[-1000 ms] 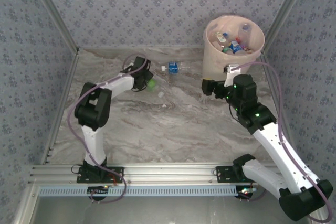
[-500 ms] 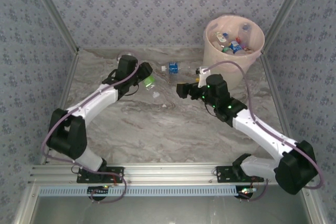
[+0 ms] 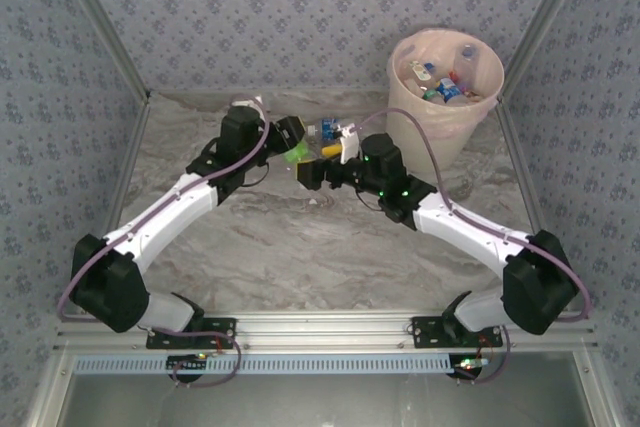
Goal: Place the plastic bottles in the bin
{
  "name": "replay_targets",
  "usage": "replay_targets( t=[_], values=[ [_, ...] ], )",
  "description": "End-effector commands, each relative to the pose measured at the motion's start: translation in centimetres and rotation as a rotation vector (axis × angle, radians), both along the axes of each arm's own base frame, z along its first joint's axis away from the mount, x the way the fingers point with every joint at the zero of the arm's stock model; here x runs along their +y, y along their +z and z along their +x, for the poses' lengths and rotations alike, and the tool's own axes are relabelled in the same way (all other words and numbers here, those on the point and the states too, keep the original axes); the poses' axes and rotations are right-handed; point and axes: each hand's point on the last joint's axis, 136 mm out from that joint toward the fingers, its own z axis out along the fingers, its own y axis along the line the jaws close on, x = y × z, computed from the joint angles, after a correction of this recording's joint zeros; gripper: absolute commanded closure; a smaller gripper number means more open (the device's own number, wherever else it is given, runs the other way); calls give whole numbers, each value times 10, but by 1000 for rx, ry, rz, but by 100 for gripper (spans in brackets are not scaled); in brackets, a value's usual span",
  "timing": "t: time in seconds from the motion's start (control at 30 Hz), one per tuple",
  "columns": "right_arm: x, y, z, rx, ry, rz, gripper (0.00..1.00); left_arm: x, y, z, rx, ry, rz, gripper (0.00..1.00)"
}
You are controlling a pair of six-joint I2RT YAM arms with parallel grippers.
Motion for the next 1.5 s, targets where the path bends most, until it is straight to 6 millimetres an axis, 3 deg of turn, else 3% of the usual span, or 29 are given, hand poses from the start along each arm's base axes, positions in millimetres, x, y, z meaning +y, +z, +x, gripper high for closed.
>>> replay_targets(
  t=[0.0, 0.23, 0.37, 0.47, 0.57, 0.63, 0.7, 0.73, 0.83, 1.2, 1.37, 1.47],
  values=[
    [8, 14, 11, 8, -19, 53, 0, -16, 22, -11, -87, -78, -38, 45],
    [13, -4, 18, 31, -32, 5, 3, -39, 23, -21, -99, -143, -76, 46],
    [14, -9, 14, 38, -14, 12, 15, -44, 23, -22, -94, -162, -102, 45],
    [9, -13, 14, 48, -26, 2, 32, -46, 27, -24, -101, -178, -109, 45],
    [5, -7, 13, 26, -31, 11, 42, -46, 26, -25, -96, -182, -107, 43],
    [2, -4, 11, 11, -32, 8, 46, -49, 27, -28, -102, -211, -115, 33],
    [-3, -6, 11, 8, -49, -17, 49, -57, 30, -33, -119, -265, -125, 14],
    [-5, -8, 12, 8, -58, -27, 49, -59, 33, -34, -123, -279, -129, 10],
    [-14, -12, 11, 7, -88, -53, 51, -59, 37, -37, -128, -291, -136, 2],
    [-64, -19, 15, 10, -223, -160, 55, -50, 59, -46, -181, -284, -164, 2],
    [-100, -6, 24, -15, -321, -215, 56, -31, 60, -47, -220, -205, -139, 2],
    [-118, 14, 29, -51, -361, -237, 56, -19, 57, -47, -214, -148, -117, 2]
  ],
)
